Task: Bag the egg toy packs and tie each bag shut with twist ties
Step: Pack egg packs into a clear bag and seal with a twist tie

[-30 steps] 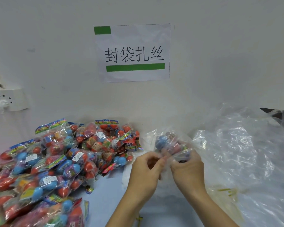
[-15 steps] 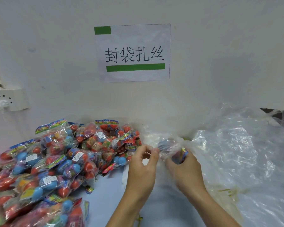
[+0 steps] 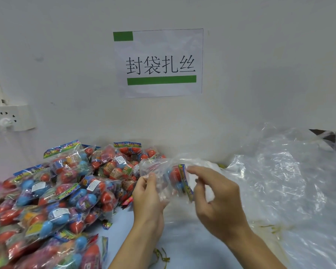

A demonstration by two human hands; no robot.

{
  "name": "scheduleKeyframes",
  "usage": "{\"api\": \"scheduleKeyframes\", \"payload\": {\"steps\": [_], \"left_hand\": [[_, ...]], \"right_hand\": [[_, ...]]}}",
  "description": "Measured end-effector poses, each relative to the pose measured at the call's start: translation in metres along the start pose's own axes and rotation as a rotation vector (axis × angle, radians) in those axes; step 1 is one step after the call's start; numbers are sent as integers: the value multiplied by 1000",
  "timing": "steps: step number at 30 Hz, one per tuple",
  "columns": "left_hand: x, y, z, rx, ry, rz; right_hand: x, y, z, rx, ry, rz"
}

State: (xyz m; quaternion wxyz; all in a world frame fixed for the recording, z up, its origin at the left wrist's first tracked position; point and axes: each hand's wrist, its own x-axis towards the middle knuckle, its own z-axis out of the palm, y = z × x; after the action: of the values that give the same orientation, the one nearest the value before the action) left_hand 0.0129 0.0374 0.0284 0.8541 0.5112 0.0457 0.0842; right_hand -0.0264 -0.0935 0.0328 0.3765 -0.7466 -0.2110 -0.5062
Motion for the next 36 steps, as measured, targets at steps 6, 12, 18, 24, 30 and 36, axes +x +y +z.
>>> {"api": "scheduleKeyframes", "payload": {"steps": [6, 12, 18, 24, 30, 36], "left_hand": [[-2, 4, -1, -50, 12, -39], [2, 1, 0, -96, 24, -75], [0, 0, 2, -135, -23, -92], [0, 2, 4, -94, -51, -68], [1, 9, -2, -72, -15, 10], [4, 9, -10, 183, 30, 75]], "right_hand": [[11, 23, -26, -59, 420, 293], [-6, 53, -28, -82, -311, 692], [-13, 46, -11, 5, -441, 513], [-8, 46, -9, 122, -160, 540], [4, 45, -16, 389, 133, 744], [2, 52, -17, 453, -1, 1066]]}}
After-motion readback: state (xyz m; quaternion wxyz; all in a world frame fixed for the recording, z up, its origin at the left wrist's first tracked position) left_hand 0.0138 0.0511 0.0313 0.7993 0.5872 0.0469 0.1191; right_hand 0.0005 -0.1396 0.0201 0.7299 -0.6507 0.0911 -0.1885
